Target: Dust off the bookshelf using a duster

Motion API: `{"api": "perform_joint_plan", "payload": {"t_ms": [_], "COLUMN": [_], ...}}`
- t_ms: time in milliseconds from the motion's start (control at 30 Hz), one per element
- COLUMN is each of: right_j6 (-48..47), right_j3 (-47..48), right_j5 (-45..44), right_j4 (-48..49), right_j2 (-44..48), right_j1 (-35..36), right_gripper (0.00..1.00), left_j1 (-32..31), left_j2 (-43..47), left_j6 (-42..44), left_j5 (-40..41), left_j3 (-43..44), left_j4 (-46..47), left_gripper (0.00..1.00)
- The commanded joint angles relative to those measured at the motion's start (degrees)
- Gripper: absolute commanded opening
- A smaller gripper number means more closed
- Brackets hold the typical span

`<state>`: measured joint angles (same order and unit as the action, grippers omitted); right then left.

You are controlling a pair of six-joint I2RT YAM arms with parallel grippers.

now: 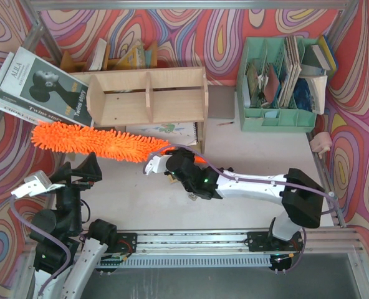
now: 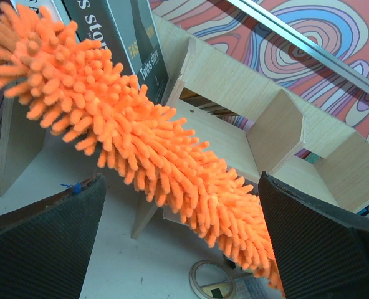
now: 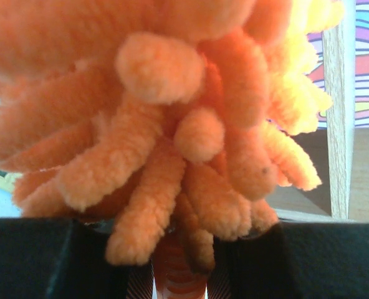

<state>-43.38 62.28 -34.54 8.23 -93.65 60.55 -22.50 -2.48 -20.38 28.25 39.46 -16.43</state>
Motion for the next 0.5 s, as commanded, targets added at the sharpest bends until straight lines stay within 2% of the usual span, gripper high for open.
{"api": "perform_joint_plan", "payload": {"t_ms": [0,167,467], "right_j6": [-1.15,-2.77,-0.89], "right_j3": [-1.82,-1.75,10.31], "right_j5": [-2.04,0.37,5.02], "right_j4": [3.24,3.65,4.60], "right_j2": [4.41,6.75,4.37], "right_j1": [0.13,0.19,1.64], "right_gripper": [0.00,0.00,0.00], "left_j1": [0.44,0.45,0.54], "left_j2": [-0.24,0.01,-0.05], "left_j6": [-0.36,-0.36,-0.36], "left_j5": [-0.71,-0.32,-0.14], "left_j3": [-0.09,-0.08,-0.04], "left_j4": [0.87,0.91,0.87], "left_gripper": [0.99,0.98,0.98]}}
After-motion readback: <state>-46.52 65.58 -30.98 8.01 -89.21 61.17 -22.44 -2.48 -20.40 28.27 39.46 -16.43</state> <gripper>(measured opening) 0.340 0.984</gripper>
